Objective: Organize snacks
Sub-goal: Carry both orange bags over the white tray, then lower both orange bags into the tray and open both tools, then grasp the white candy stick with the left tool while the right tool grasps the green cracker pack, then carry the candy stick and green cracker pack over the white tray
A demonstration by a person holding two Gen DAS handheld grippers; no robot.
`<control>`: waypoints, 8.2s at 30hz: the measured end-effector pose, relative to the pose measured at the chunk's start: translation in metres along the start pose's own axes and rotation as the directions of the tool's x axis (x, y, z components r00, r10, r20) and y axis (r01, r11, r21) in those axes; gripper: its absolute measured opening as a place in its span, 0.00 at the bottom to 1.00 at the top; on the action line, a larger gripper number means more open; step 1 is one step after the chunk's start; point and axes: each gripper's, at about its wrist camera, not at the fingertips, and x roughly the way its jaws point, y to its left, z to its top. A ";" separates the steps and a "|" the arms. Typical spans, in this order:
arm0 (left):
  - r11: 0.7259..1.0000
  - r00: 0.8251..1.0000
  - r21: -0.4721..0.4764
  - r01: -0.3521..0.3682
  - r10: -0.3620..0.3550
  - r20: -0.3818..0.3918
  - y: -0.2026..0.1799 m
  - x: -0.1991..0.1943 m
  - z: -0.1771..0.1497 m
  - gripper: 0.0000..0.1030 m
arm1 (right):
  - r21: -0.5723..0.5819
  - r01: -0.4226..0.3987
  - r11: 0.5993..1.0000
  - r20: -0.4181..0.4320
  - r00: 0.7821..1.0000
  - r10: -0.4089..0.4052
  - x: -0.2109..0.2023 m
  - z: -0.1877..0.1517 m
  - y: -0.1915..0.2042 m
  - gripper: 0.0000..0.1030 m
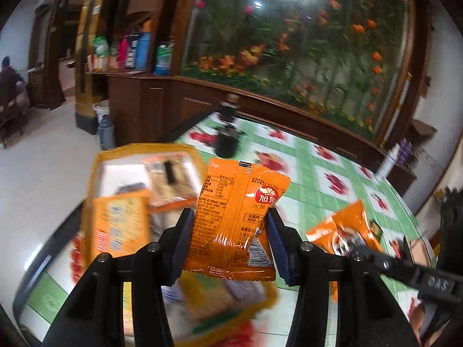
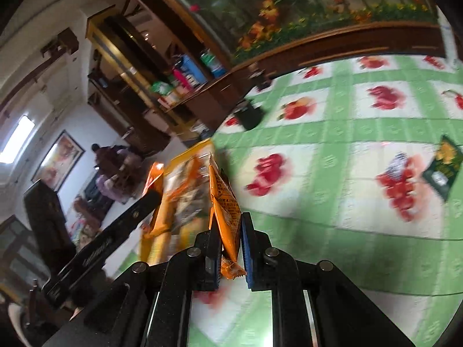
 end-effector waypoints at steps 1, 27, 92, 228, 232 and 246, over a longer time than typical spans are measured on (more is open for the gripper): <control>1.000 1.000 -0.008 -0.012 0.012 0.003 0.007 0.000 0.003 0.48 | -0.001 -0.018 1.000 -0.009 1.000 0.018 0.004 0.001 0.006 0.13; 0.971 0.979 -0.193 -0.141 0.108 -0.175 0.137 0.079 0.032 0.48 | -0.028 -0.012 1.000 -0.162 0.987 0.007 0.195 0.079 0.109 0.13; 0.979 0.963 0.165 0.120 -0.074 -0.261 -0.100 0.066 -0.018 0.57 | 0.267 0.265 0.926 0.035 0.958 -0.284 -0.057 0.030 -0.117 0.45; 0.946 0.997 0.319 0.058 -0.038 -0.070 -0.160 0.109 -0.045 0.17 | -0.018 0.529 0.848 0.003 0.848 -0.529 -0.002 0.031 -0.097 0.47; 0.946 0.997 0.319 0.053 -0.035 -0.062 -0.160 0.107 -0.046 0.17 | -0.025 0.527 0.849 0.007 0.850 -0.527 -0.002 0.031 -0.095 0.47; 0.948 1.000 0.317 0.031 -0.028 -0.015 -0.159 0.097 -0.042 0.17 | -0.061 0.522 0.851 0.052 0.853 -0.520 -0.006 0.031 -0.080 0.47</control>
